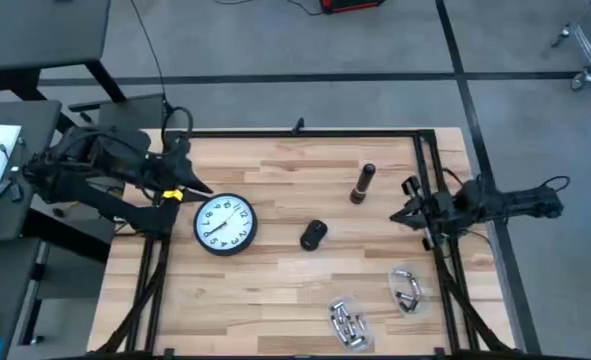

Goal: Insert battery
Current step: Return to Home Position

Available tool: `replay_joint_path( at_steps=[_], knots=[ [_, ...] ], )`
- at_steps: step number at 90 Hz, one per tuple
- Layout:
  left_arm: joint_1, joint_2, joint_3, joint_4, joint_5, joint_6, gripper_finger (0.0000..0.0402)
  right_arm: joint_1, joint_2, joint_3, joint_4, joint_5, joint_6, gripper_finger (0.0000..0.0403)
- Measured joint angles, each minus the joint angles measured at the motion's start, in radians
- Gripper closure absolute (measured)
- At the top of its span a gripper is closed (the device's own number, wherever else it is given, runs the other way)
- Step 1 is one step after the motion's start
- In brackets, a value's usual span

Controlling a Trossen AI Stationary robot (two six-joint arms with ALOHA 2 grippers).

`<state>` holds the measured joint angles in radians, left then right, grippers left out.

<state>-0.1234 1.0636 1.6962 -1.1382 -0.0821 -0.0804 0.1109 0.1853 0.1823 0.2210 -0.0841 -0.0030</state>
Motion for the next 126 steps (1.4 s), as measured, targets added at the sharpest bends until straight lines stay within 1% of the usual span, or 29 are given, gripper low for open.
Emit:
replay_joint_path(
  at_steps=[19, 27, 33, 48, 55, 60, 64, 69, 78, 82, 98, 108, 126],
  knots=[
    [0.000, 0.000, 0.000, 0.000, -0.001, -0.051, 0.0350, -0.046, -0.056, -0.101, 0.003, -0.006, 0.001, 0.0400],
    [0.000, 0.000, 0.000, 0.000, -0.001, -0.073, 0.0350, -0.065, -0.068, -0.143, 0.004, 0.007, 0.019, 0.0400],
    [0.000, 0.000, 0.000, 0.000, -0.001, -0.079, 0.0350, -0.081, -0.077, -0.171, 0.022, 0.039, 0.045, 0.0400],
    [0.000, 0.000, 0.000, 0.002, -0.002, -0.083, 0.0350, -0.107, -0.084, -0.173, -0.060, 0.064, 0.059, 0.0400],
    [0.000, 0.000, 0.000, 0.004, -0.002, -0.082, 0.0350, -0.118, -0.086, -0.174, -0.099, 0.128, 0.083, 0.0400],
    [0.000, 0.000, 0.000, 0.005, -0.002, -0.082, 0.0350, -0.124, -0.085, -0.174, -0.159, 0.178, 0.100, 0.0400],
    [0.000, 0.000, 0.000, 0.005, -0.002, -0.082, 0.0350, -0.129, -0.084, -0.174, -0.179, 0.193, 0.109, 0.0400],
    [0.000, 0.000, 0.000, 0.006, -0.002, -0.082, 0.0350, -0.132, -0.085, -0.174, -0.185, 0.185, 0.114, 0.0400],
    [0.000, -0.003, 0.000, 0.014, -0.002, -0.079, 0.0350, -0.131, -0.092, -0.175, -0.201, 0.113, 0.095, 0.0400],
    [0.000, -0.005, 0.000, 0.022, -0.003, -0.073, 0.0350, -0.131, -0.097, -0.175, -0.203, 0.097, 0.085, 0.0400],
    [0.000, -0.026, 0.001, 0.052, -0.004, -0.032, 0.0350, -0.132, -0.122, -0.175, -0.205, 0.076, 0.033, 0.0400],
    [0.000, -0.037, 0.001, 0.053, -0.004, -0.021, 0.0350, -0.132, -0.136, -0.175, -0.206, 0.071, 0.033, 0.0400],
    [0.000, -0.065, 0.001, 0.064, -0.004, -0.017, 0.0350, -0.132, -0.127, -0.176, -0.212, 0.081, 0.131, 0.0400]
  ],
)
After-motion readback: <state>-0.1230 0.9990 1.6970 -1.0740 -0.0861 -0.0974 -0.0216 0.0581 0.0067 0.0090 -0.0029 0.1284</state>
